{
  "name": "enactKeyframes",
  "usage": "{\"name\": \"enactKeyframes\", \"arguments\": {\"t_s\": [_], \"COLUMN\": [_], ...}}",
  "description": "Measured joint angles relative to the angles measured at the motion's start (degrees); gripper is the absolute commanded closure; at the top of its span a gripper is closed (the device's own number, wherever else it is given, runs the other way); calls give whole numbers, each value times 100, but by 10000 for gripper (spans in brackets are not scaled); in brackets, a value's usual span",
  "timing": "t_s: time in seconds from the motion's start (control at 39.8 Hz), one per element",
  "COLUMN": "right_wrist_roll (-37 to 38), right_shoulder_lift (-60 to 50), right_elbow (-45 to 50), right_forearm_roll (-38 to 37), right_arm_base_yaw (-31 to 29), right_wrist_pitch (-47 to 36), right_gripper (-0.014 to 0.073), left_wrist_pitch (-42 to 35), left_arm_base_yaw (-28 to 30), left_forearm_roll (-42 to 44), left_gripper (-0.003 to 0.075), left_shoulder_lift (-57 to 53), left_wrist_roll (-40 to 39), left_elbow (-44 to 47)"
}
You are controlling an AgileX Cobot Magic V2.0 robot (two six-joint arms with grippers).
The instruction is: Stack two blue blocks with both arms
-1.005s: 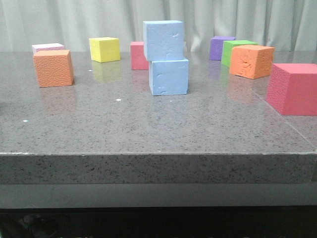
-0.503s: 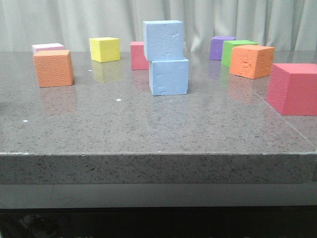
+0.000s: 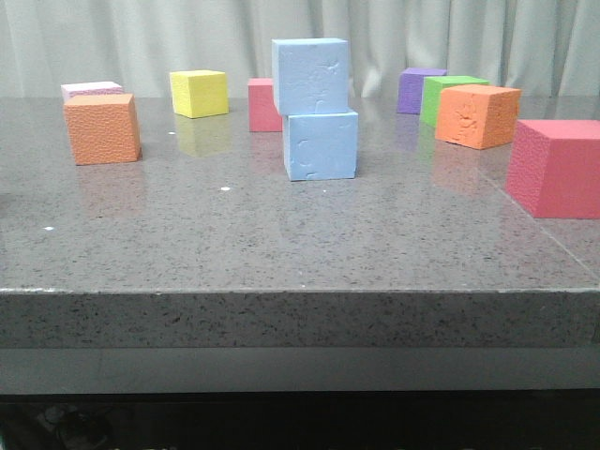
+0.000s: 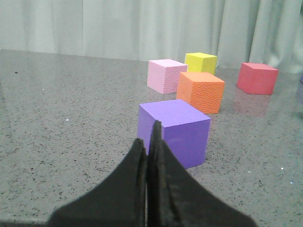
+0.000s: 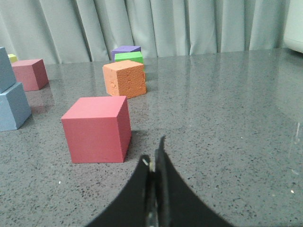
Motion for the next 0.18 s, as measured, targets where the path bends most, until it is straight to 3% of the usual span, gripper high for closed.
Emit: {"name": "enactKeyframes", "arguments": {"t_s": [0.18], "right_wrist_roll": [15], "right_shoulder_lift": [0], "right_elbow": [0], "right_forearm_roll": [0], "right_arm_base_yaw": [0], "right_wrist_pitch": [9], "right_gripper": [662], "left_wrist_pitch": [-9], "left_arm_base_yaw": [0], "left_forearm_roll": [0], "left_gripper": [738], "left_shoulder_lift": [0], "left_wrist_roll": [0], "left_elbow": [0]}}
